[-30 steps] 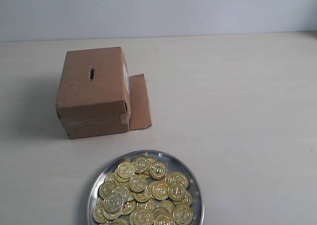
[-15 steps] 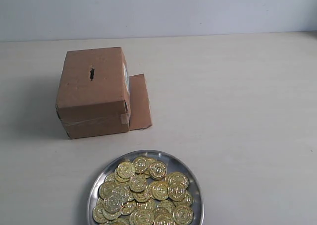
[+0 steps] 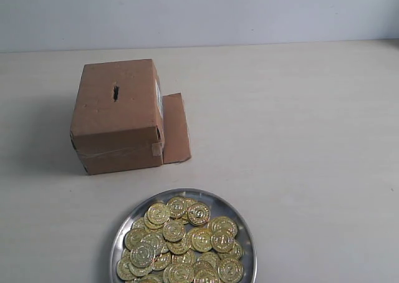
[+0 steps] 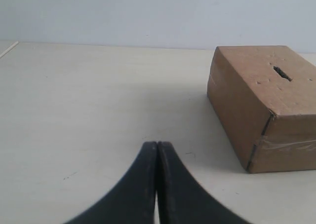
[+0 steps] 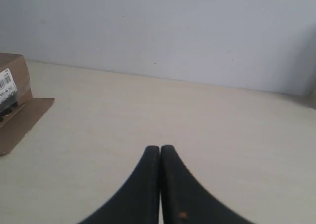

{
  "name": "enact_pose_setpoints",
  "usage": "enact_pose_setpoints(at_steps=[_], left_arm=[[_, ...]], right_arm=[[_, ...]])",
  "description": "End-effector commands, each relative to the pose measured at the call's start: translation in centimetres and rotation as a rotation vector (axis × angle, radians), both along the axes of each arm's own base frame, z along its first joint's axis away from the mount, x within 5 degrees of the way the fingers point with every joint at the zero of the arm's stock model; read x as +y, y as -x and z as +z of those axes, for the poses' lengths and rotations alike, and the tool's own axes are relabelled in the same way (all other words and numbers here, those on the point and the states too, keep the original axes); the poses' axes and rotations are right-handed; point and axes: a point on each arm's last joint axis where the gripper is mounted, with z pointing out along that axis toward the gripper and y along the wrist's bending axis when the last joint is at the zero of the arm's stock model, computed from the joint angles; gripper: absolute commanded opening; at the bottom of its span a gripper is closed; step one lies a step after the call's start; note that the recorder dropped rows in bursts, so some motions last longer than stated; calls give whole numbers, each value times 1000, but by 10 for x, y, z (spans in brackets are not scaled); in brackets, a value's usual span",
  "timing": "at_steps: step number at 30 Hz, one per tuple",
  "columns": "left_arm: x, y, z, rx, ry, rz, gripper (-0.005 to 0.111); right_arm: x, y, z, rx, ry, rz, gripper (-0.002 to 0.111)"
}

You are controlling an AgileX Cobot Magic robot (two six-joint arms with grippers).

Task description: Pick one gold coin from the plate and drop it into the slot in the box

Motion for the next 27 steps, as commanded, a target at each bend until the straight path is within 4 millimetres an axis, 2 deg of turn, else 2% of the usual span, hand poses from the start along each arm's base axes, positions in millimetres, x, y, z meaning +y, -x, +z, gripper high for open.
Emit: enact_pose_setpoints(at_steps=[1, 10, 19, 20, 21, 22, 23, 24, 27], left_arm=[[0, 0, 1, -6, 6, 3, 1], [0, 0, 1, -6, 6, 3, 1], [0, 0, 1, -6, 6, 3, 1], [0, 0, 1, -6, 6, 3, 1], [0, 0, 1, -6, 6, 3, 1], [0, 0, 1, -6, 6, 3, 1], [0, 0, 1, -6, 6, 3, 1], [0, 0, 1, -6, 6, 3, 1], [0, 0, 1, -6, 6, 3, 1]], right_arm=[[0, 0, 2, -31, -29, -2, 0], [-1, -1, 7, -89, 9, -11, 0], [-7, 0, 30, -342, -36, -74, 0], [-8, 1, 33, -376, -60, -83, 0], [-9, 1, 34, -394, -155, -92, 0], [-11, 2, 36, -412, -348, -102, 0], [-12, 2, 38, -430, -470, -110, 0], [-13, 2, 39, -445, -530, -112, 0], [-14, 3, 42, -472, -569, -110, 0]])
